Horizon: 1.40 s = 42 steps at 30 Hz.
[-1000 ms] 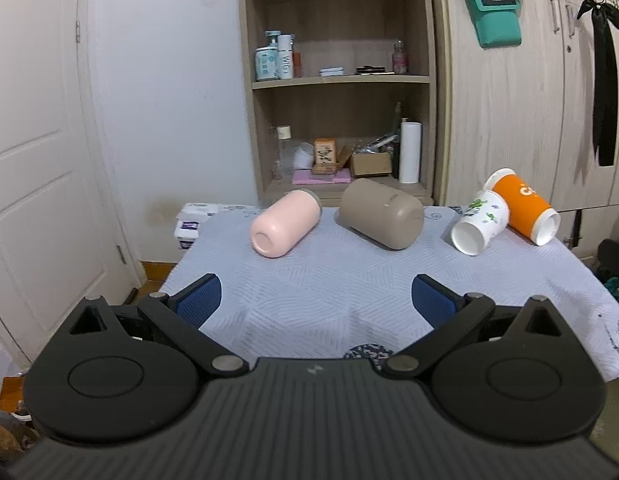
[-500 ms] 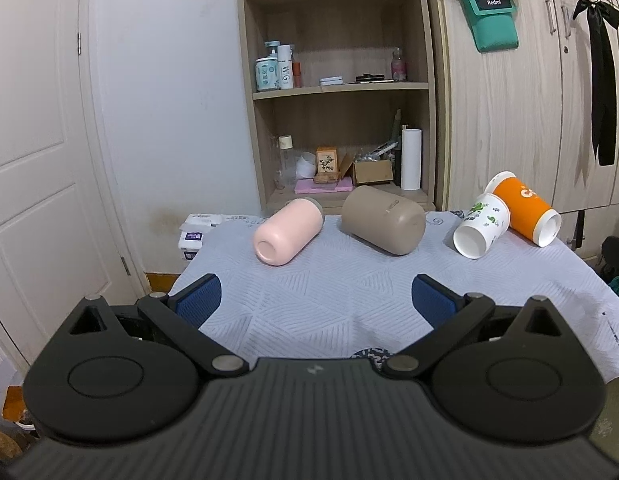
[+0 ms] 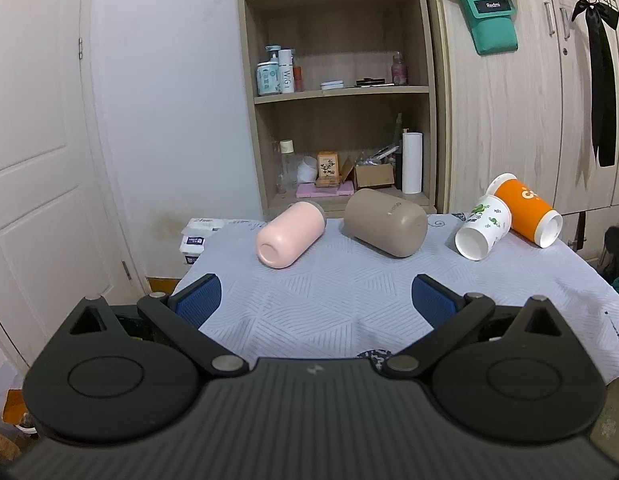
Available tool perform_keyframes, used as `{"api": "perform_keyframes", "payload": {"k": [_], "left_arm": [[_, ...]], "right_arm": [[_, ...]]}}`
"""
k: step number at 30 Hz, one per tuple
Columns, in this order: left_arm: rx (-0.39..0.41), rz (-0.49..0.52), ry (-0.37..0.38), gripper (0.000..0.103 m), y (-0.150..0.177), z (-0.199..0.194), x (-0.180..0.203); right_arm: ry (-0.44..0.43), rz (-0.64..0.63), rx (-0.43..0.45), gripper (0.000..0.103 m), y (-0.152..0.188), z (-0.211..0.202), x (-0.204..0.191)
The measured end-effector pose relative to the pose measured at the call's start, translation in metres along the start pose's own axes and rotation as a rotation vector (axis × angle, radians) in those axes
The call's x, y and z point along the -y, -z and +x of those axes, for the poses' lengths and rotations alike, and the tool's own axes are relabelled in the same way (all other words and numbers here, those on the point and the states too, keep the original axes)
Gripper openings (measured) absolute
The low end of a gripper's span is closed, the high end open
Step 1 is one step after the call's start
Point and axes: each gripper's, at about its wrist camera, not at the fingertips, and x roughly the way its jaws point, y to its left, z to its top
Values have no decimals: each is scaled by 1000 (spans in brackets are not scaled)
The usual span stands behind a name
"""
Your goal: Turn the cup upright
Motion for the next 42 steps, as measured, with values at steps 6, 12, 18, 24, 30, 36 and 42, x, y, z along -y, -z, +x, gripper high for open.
{"api": "perform_keyframes", "payload": {"k": [6, 12, 18, 24, 30, 36, 42], "left_arm": [[-7, 6, 2, 103, 1, 1, 0], [-14, 7, 2, 103, 1, 2, 0], [-22, 5, 17, 103, 1, 3, 1], [-45, 18, 49, 103, 3, 4, 3], [-55, 39, 55, 103, 4, 8, 12], [-105, 25, 94, 103, -3, 18, 23], [-118, 32, 165, 103, -28, 27, 50]], "right_arm": [[2, 11, 16, 103, -2, -2, 2], [-2, 6, 8, 103, -1, -1, 3], [2, -7, -12, 103, -1, 1, 2], [-3, -13, -35, 103, 2, 3, 3], [-10, -11, -46, 103, 5, 7, 5], [-28, -31, -46, 103, 3, 15, 13], [-106, -73, -45, 103, -6, 28, 38]]}}
